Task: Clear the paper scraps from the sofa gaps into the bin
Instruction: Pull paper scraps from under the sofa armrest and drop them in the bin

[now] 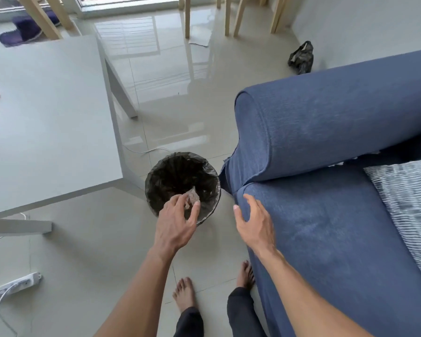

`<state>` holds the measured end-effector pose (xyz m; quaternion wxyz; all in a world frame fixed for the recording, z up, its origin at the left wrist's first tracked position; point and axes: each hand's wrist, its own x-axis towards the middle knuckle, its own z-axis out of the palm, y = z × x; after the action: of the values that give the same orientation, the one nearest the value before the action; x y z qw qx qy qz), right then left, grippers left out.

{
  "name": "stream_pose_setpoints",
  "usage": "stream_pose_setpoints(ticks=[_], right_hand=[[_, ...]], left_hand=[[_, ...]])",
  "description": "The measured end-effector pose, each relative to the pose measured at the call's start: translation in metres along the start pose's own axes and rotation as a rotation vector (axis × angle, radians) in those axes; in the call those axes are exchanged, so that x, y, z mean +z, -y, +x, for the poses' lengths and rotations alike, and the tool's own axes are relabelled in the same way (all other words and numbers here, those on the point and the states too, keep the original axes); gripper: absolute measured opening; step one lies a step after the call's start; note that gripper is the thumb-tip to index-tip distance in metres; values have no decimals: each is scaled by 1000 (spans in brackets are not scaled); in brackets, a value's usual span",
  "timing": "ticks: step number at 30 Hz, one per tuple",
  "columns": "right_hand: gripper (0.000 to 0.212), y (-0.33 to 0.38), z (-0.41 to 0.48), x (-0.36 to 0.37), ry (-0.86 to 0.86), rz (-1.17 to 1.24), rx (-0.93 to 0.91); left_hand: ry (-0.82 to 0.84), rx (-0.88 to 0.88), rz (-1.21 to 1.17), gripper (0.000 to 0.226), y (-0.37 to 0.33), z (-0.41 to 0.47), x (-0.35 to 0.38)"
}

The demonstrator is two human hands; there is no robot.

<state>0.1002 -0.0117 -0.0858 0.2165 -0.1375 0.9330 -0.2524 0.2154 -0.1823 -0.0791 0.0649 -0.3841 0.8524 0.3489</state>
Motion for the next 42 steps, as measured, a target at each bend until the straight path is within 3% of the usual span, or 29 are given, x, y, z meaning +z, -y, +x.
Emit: stream_pose_setpoints(ticks=[4, 10, 20, 24, 30, 34, 42], right_hand=[[60, -27, 1, -56, -159, -26, 67], [68, -70, 39, -122, -266, -45, 130], [78, -189, 84, -179, -229, -31, 258], [73, -220, 119, -197, -175, 9, 215], [44, -246, 181, -201, -100, -45, 102], [36, -258, 207, -194, -123, -88, 68], [29, -273, 238, -183, -198, -53, 49]], left_hand=[[50, 172, 82, 54, -48, -16, 13], [167, 338, 139, 62, -129, -9, 64], [246, 414, 208, 60, -240, 25, 156], [251, 357, 201, 56, -275, 45, 193], [234, 243, 153, 54, -320, 77, 248], [171, 169, 132, 45, -341, 95, 273], [-80, -288, -41, 33, -383, 114, 309]])
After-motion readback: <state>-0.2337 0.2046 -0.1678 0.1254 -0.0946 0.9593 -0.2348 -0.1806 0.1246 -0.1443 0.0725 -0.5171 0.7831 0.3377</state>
